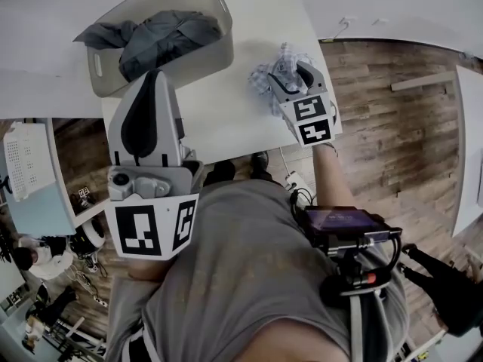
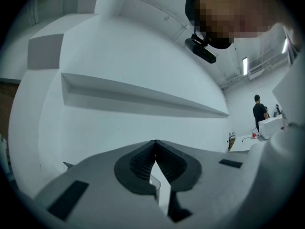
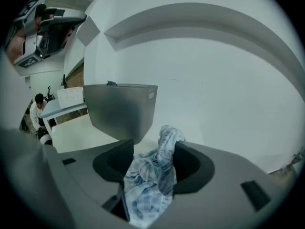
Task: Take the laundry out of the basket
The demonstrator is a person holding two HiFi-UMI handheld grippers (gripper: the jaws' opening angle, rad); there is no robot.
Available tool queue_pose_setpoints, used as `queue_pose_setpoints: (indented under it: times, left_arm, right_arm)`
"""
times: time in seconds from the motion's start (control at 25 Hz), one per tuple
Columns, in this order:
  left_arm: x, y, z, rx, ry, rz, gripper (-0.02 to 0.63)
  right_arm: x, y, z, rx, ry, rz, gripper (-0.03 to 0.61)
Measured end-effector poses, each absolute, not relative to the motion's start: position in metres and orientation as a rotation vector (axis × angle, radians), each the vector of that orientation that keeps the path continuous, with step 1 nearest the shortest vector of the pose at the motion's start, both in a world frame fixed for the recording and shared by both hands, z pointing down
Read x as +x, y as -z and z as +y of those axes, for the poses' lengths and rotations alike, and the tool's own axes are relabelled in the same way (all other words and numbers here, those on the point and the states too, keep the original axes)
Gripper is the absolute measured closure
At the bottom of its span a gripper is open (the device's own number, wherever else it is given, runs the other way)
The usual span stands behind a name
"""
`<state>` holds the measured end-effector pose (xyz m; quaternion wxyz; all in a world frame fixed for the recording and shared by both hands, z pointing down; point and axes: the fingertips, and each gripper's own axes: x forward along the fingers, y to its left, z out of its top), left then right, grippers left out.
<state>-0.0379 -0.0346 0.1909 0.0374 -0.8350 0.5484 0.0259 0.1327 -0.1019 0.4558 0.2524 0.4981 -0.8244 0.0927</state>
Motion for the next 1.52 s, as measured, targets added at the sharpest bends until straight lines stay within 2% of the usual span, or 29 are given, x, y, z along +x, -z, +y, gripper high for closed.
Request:
queue_pose_setpoints:
  times: [0.24, 0.6, 0.76, 0.92, 1.28, 1.52]
  left_arm:
    - [-0.036, -0.190, -0.039, -2.590, -0.126, 1.650, 0.606]
    - [-0.020, -0.190, -0.042, -2.635, -0.164, 1.595, 0.606]
    - [-0.017, -0.190, -0.041, -2.628, -0.168, 1.595, 0.606]
    - [-0.022, -0.188, -0.039, -2.600, -0.169, 1.619, 0.606]
    - [-0.067, -0.174, -0.034, -2.441, -0.192, 1.776, 0.606]
    - [-0.108, -0.171, -0.032, -2.320, -0.203, 1.895, 0.606]
  right_arm:
    - [0.144, -0.458, -0.091, 1.325, -0.309, -2.158, 0.282]
    - [0.158, -0.418, -0.077, 1.341, -0.239, -2.195, 0.278]
    - [0.147, -0.367, -0.079, 1.397, -0.179, -2.419, 0.347]
    - [0.133, -0.326, -0.081, 1.428, -0.077, -2.557, 0.531]
    - [0.067, -0.216, -0.074, 1.311, 0.172, -2.910, 0.537]
    - [0.014, -0.194, -0.080, 1.121, 0.249, -3.021, 0.537]
